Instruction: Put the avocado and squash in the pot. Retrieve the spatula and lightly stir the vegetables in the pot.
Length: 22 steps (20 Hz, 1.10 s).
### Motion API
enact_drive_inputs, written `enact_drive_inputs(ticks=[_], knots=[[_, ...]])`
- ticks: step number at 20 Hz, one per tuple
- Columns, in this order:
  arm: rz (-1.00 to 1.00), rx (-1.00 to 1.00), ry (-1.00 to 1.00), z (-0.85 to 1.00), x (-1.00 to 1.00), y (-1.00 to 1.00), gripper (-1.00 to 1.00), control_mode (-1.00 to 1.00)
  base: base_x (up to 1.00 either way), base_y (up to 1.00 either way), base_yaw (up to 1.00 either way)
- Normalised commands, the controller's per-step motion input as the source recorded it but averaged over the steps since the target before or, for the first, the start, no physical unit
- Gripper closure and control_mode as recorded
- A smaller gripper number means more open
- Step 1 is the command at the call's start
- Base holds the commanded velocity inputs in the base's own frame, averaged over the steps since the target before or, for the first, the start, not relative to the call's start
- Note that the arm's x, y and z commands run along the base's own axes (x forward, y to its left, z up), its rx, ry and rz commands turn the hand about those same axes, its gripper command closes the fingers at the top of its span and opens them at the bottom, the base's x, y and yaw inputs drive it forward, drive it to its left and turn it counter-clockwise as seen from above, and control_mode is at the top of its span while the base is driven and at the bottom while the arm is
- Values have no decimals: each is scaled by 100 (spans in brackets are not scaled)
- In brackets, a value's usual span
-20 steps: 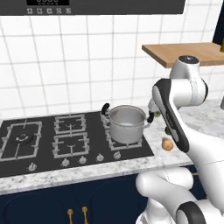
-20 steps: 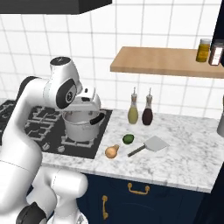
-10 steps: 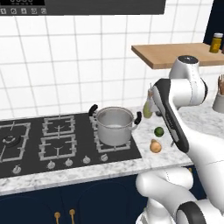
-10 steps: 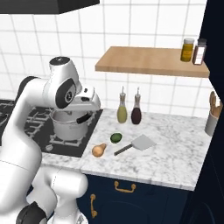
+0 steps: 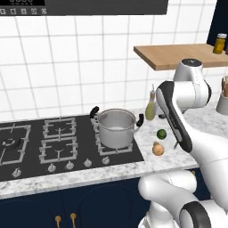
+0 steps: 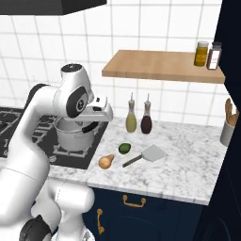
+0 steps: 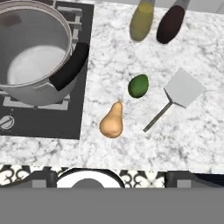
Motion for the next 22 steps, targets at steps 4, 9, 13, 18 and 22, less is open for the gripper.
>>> enact_drive_inputs(ticks=[4, 9, 13, 18, 22], knots=[[-26, 14, 30, -100, 36, -24, -100, -100, 0, 0, 0], [-17, 32, 23, -100, 7, -2, -100, -100, 0, 0, 0], [-12, 11, 13, -96, 32, 0, -100, -100, 0, 0, 0], [-3, 0, 1, -74, 13, 1, -100, -100, 0, 0, 0], [0, 0, 0, -51, 21, 6, -100, -100, 0, 0, 0]])
